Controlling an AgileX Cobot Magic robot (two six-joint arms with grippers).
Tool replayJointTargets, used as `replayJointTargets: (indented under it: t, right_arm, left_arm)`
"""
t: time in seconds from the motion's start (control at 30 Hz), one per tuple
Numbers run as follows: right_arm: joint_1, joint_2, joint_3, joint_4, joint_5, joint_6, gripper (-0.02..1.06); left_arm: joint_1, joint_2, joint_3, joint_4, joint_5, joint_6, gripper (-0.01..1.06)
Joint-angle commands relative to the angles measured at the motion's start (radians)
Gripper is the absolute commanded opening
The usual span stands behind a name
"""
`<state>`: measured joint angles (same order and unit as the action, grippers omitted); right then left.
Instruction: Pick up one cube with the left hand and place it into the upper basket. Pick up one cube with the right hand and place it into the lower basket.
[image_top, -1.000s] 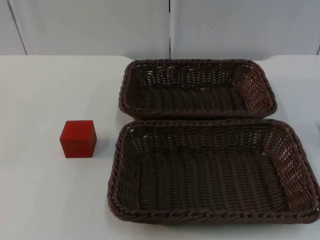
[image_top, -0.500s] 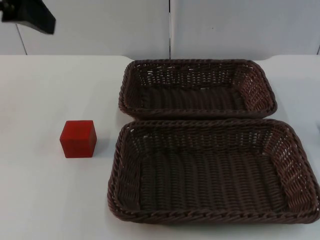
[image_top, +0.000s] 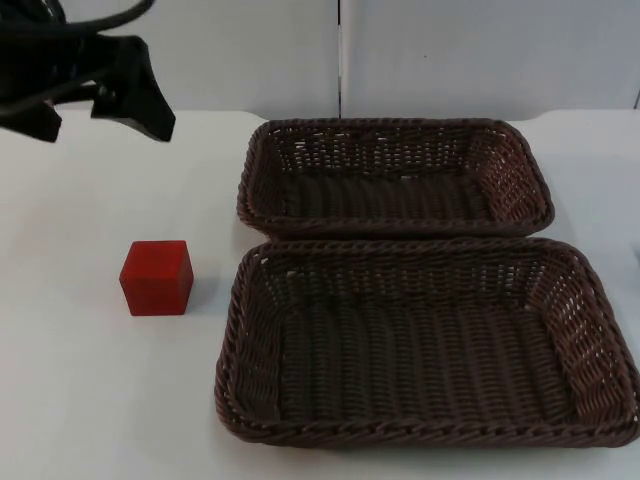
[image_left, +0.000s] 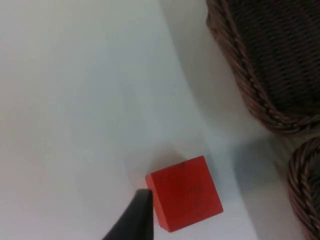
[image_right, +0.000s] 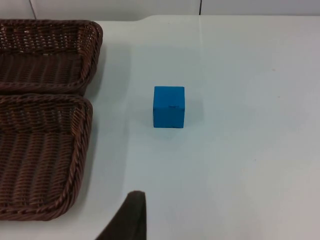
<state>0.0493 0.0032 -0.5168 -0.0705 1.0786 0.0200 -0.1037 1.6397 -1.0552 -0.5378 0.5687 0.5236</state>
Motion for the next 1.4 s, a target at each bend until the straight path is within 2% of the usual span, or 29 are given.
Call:
replayJointTargets:
  t: [0.0,0.87,1.2,1.37]
  right_arm:
    - [-0.007,-0.003,0.003,-0.002,-0.001,-0.009,1.05]
    - [-0.007,-0.003,0.003,-0.002,-0.001,-0.005,1.05]
    - [-0.007,-0.003,0.003,-0.005,-0.001,0.002,1.05]
    - [-0.007,-0.003,0.003,-0.005,0.000,0.002,1.05]
  left_arm:
    - [-0.006,0.055,-0.025,-0.003,-0.006,-0.001,1.05]
    - [-0.007,0.335,-0.089,-0.003,-0.064,-0.008,1.05]
    - [-0.024,0.410,-0.089,-0.005,-0.118,-0.008,1.05]
    - [-0.036,0.436,-0.089,-0.009,-0.171,-0.008,1.05]
